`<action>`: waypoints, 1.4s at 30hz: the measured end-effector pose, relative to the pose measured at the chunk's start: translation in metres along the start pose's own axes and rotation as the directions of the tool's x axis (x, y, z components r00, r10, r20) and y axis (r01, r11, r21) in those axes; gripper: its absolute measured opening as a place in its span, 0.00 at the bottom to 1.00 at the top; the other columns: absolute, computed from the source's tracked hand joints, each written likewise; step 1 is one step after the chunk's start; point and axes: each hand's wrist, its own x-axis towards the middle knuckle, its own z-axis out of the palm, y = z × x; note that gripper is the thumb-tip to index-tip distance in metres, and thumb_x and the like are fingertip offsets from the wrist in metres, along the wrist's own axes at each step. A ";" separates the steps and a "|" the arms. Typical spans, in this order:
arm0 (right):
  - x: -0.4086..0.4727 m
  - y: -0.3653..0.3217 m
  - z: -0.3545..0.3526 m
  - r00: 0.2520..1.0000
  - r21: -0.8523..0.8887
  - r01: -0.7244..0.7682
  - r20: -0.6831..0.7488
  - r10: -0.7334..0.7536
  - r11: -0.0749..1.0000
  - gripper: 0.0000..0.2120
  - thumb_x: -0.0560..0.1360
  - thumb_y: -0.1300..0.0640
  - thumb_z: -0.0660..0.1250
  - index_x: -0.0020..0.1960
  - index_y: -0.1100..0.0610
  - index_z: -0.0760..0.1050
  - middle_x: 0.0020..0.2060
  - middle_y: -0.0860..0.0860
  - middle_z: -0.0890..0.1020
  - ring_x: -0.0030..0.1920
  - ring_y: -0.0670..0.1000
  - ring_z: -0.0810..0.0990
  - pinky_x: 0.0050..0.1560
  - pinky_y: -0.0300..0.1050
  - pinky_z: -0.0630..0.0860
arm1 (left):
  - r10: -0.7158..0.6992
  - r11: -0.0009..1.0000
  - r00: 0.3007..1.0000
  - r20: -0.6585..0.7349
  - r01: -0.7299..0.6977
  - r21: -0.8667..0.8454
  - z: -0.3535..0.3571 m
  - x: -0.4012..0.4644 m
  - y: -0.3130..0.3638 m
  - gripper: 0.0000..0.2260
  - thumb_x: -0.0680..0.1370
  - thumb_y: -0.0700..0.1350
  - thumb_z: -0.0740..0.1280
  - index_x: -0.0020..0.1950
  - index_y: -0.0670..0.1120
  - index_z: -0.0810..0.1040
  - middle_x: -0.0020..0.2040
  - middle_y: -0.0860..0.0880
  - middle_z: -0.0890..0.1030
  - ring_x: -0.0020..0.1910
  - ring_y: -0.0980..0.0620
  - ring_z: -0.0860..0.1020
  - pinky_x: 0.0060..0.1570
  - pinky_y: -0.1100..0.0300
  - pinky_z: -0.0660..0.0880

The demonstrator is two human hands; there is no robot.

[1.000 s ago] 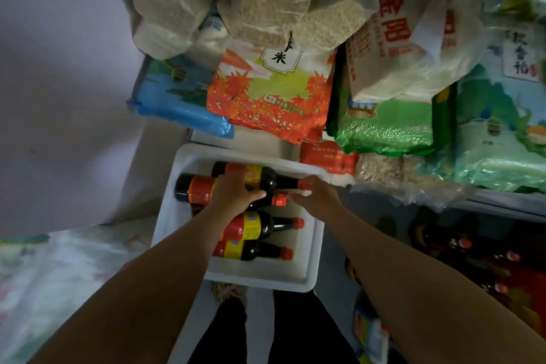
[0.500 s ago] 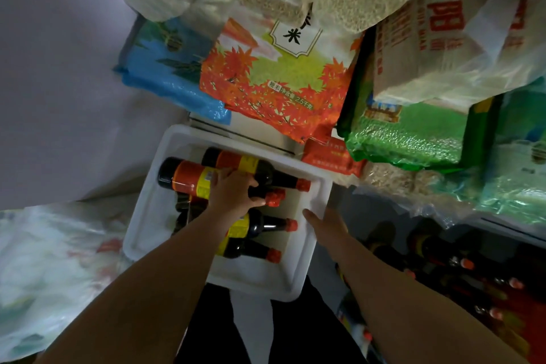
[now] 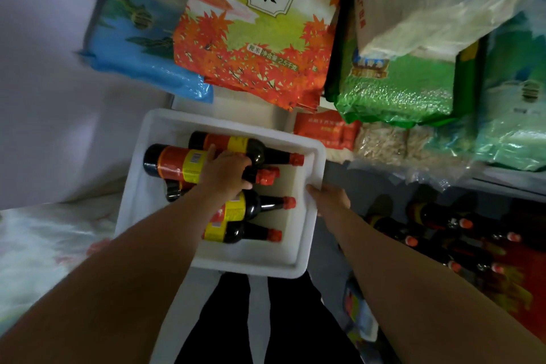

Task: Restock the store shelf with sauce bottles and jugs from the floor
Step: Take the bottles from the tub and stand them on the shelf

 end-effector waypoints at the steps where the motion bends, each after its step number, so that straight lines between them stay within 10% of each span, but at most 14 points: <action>1: -0.006 -0.003 0.000 1.000 -0.074 0.024 -0.009 -0.025 0.997 0.23 0.79 0.40 0.66 0.65 0.56 0.78 0.55 0.55 0.83 0.55 0.58 0.82 0.51 0.49 0.78 | 0.041 0.999 0.999 -0.007 -0.042 -0.014 -0.007 -0.005 -0.005 0.26 0.75 0.57 0.72 0.72 0.54 0.72 0.66 0.48 0.78 0.70 0.46 0.70 0.75 0.45 0.55; 7: -0.064 -0.020 -0.004 0.981 -0.040 0.168 -0.087 -0.171 0.985 0.33 0.78 0.38 0.66 0.77 0.52 0.66 0.72 0.55 0.73 0.68 0.58 0.74 0.54 0.46 0.74 | 0.144 0.933 0.987 -0.073 -0.160 -0.323 -0.080 -0.046 -0.030 0.20 0.74 0.51 0.75 0.63 0.48 0.79 0.54 0.49 0.81 0.56 0.47 0.79 0.56 0.51 0.74; 11: -0.111 -0.053 -0.022 0.950 0.062 0.313 -0.018 -0.312 0.948 0.26 0.79 0.39 0.66 0.73 0.47 0.69 0.56 0.48 0.77 0.51 0.52 0.77 0.34 0.37 0.68 | 0.072 0.733 0.977 -0.199 -0.187 -0.654 -0.144 -0.080 -0.032 0.12 0.74 0.47 0.76 0.56 0.51 0.80 0.49 0.52 0.83 0.51 0.51 0.81 0.55 0.55 0.76; 14: -0.150 -0.080 -0.039 0.894 0.227 0.412 0.086 -0.439 0.883 0.22 0.78 0.40 0.68 0.69 0.46 0.72 0.55 0.47 0.78 0.57 0.52 0.78 0.51 0.42 0.77 | 0.098 0.639 0.970 -0.223 -0.233 -0.733 -0.189 -0.110 -0.006 0.06 0.75 0.45 0.74 0.49 0.54 0.81 0.47 0.55 0.83 0.49 0.57 0.81 0.55 0.59 0.76; 22: -0.243 -0.101 -0.112 0.692 0.575 0.450 0.258 -0.674 0.683 0.34 0.68 0.37 0.73 0.73 0.41 0.71 0.69 0.48 0.78 0.69 0.54 0.76 0.72 0.60 0.67 | 0.187 0.374 0.871 -0.454 -0.490 -0.787 -0.311 -0.180 0.076 0.18 0.67 0.57 0.77 0.53 0.50 0.85 0.53 0.47 0.86 0.57 0.47 0.82 0.66 0.52 0.74; 30: -0.320 -0.134 -0.186 0.606 0.680 0.623 -0.107 -0.788 0.386 0.22 0.70 0.48 0.76 0.63 0.48 0.80 0.62 0.50 0.83 0.66 0.53 0.78 0.63 0.58 0.75 | 0.168 0.188 0.750 -0.640 -0.661 -0.726 -0.406 -0.235 0.149 0.27 0.63 0.61 0.77 0.56 0.48 0.84 0.52 0.48 0.86 0.53 0.48 0.84 0.63 0.47 0.76; 38: -0.357 -0.194 -0.241 0.479 0.702 0.709 -0.412 -0.775 0.065 0.18 0.72 0.53 0.76 0.60 0.56 0.80 0.54 0.53 0.86 0.56 0.54 0.85 0.50 0.51 0.81 | 0.137 0.376 0.594 -0.793 -0.772 -0.513 -0.433 -0.243 0.211 0.39 0.68 0.60 0.77 0.75 0.55 0.65 0.64 0.56 0.78 0.62 0.53 0.77 0.64 0.51 0.74; 42: -0.353 -0.215 -0.280 0.410 0.575 0.808 -0.395 -0.822 0.127 0.30 0.69 0.48 0.78 0.69 0.52 0.75 0.61 0.54 0.82 0.60 0.55 0.83 0.63 0.60 0.78 | 0.070 0.284 0.544 -0.836 -0.814 -0.506 -0.468 -0.229 0.220 0.34 0.66 0.49 0.81 0.69 0.55 0.71 0.58 0.56 0.81 0.56 0.57 0.80 0.58 0.54 0.78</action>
